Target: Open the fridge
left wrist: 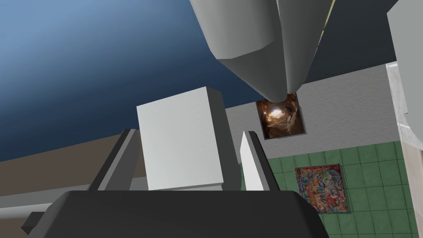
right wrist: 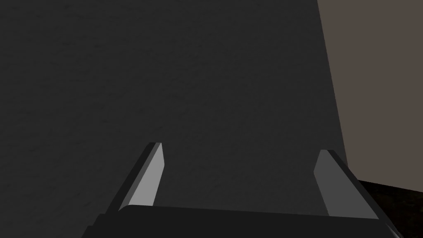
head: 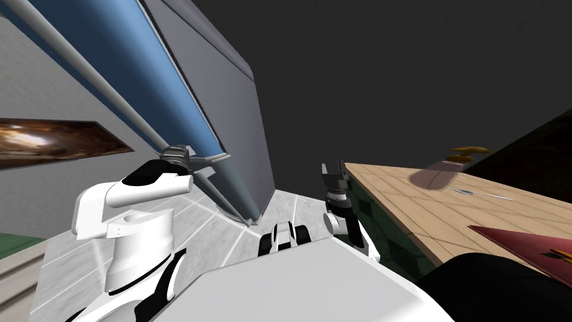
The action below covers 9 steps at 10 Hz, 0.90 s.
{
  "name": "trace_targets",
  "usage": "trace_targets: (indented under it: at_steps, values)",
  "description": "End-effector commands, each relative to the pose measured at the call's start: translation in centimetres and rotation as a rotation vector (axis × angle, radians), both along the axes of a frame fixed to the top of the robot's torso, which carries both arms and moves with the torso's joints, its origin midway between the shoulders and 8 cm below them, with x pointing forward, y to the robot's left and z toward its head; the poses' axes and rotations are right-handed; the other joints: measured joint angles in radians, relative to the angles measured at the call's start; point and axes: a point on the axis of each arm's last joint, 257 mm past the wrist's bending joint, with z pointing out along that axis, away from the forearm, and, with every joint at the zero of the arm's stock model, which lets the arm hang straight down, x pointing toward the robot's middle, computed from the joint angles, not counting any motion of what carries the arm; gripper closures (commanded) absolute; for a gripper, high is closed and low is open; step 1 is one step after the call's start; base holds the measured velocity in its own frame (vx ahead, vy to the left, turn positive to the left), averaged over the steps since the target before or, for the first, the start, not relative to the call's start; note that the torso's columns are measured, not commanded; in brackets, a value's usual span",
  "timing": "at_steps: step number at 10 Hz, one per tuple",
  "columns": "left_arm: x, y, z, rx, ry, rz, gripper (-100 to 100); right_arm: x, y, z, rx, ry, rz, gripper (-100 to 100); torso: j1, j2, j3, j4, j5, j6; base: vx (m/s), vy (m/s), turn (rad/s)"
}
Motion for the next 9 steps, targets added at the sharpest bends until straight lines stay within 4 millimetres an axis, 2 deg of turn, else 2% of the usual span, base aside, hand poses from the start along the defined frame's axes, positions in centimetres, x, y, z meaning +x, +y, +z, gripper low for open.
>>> trace_targets:
  at_steps: [1, 2, 3, 4, 5, 6, 7, 8, 9]
  values:
    - [-0.5, -3.4, -1.3, -0.014, 0.025, -0.054, 100, 0.0, 0.0, 0.0, 0.000, 0.000, 0.000, 0, -0.001, 0.002, 0.001, 0.001, -0.001, 0.001, 0.112, 0.015, 0.314]
    - [-1.0, -4.0, -0.2, -0.001, -0.001, -0.065, 100, 0.0, 0.0, 0.0, 0.000, 0.000, 0.000, 0, -0.001, 0.002, 0.002, -0.001, 0.001, 0.000, 0.097, 0.002, 0.146]
    - [-1.0, -5.7, -1.5, -0.017, 0.027, -0.095, 100, 0.0, 0.0, 0.0, 0.000, 0.000, 0.000, 0, -0.002, 0.002, 0.001, 0.000, -0.001, 0.003, 0.106, 0.008, 0.228]
    - [-1.5, -6.4, -0.3, -0.004, 0.000, -0.107, 100, 0.0, 0.0, 0.0, 0.000, 0.000, 0.000, 0, -0.003, 0.002, 0.002, 0.000, -0.001, 0.002, 0.099, 0.010, 0.144]
    - [-1.7, -8.3, -1.4, -0.018, 0.021, -0.140, 100, 0.0, 0.0, 0.0, 0.000, 0.000, 0.000, 0, -0.004, 0.003, 0.002, 0.000, -0.001, 0.003, 0.114, 0.018, 0.282]
    - [-2.2, -8.8, -0.5, -0.008, -0.001, -0.149, 100, 0.0, 0.0, 0.0, 0.000, 0.000, 0.000, 0, -0.003, 0.002, 0.002, 0.000, -0.001, 0.001, 0.107, 0.006, 0.129]
    - [-2.5, -10.6, -1.6, -0.024, 0.022, -0.183, 100, 0.0, 0.0, 0.0, 0.000, 0.000, 0.000, 0, -0.003, 0.002, 0.001, 0.000, -0.001, 0.003, 0.112, 0.008, 0.243]
    - [-3.1, -11.1, -0.6, -0.014, -0.001, -0.192, 100, 0.0, 0.0, 0.0, 0.000, 0.000, 0.000, 0, -0.002, 0.001, 0.000, 0.002, -0.002, 0.001, 0.087, -0.005, 0.150]
    - [-3.3, -12.7, -1.9, -0.034, 0.027, -0.224, 100, 0.0, 0.0, 0.0, 0.000, 0.000, 0.000, 0, -0.002, 0.002, 0.000, 0.003, -0.003, 0.003, 0.100, 0.002, 0.260]
